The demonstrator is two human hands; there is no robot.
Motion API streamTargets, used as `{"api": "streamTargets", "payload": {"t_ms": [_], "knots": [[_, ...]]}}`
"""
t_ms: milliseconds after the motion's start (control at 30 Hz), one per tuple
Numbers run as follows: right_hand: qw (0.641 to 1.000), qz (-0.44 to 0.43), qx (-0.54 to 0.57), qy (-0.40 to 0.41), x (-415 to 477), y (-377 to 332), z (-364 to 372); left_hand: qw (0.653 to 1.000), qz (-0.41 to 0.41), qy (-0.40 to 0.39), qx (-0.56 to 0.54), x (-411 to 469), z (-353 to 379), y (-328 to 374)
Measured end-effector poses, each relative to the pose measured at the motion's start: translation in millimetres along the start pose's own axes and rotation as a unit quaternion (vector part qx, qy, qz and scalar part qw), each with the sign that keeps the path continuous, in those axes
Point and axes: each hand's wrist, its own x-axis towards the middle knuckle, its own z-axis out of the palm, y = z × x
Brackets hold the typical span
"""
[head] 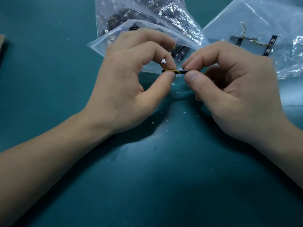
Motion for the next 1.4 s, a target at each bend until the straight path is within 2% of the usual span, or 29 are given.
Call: {"api": "streamTargets", "payload": {"t_ms": [167, 367, 533, 833, 933, 1067, 1200, 1400], "knots": [[1.000, 0.016, -0.003, -0.018, 1, 1, 0, 0.999, -0.023, -0.019, -0.025, 2, 0, 1], [0.995, -0.051, -0.082, -0.030, 2, 0, -3, 0.995, -0.079, -0.038, -0.045, 0, 1, 4], [0.994, 0.035, -0.088, -0.060, 6, -1, -4, 0.994, -0.091, -0.058, -0.031, 1, 1, 3], [0.981, -0.005, -0.126, -0.145, 10, 8, -17, 0.994, -0.080, -0.074, -0.027, 1, 1, 5], [0.977, -0.043, -0.146, -0.151, 9, 9, -14, 0.994, -0.077, -0.081, -0.019, 0, 2, 5], [0.984, -0.023, -0.118, -0.133, 9, 9, -14, 0.993, -0.085, -0.067, -0.039, 2, 1, 3], [0.981, -0.027, -0.123, -0.145, 9, 6, -12, 0.991, -0.087, -0.088, -0.046, 1, 2, 2], [0.988, 0.014, -0.087, -0.130, 7, 7, -15, 0.973, -0.143, -0.102, -0.151, 5, -1, -1]]}}
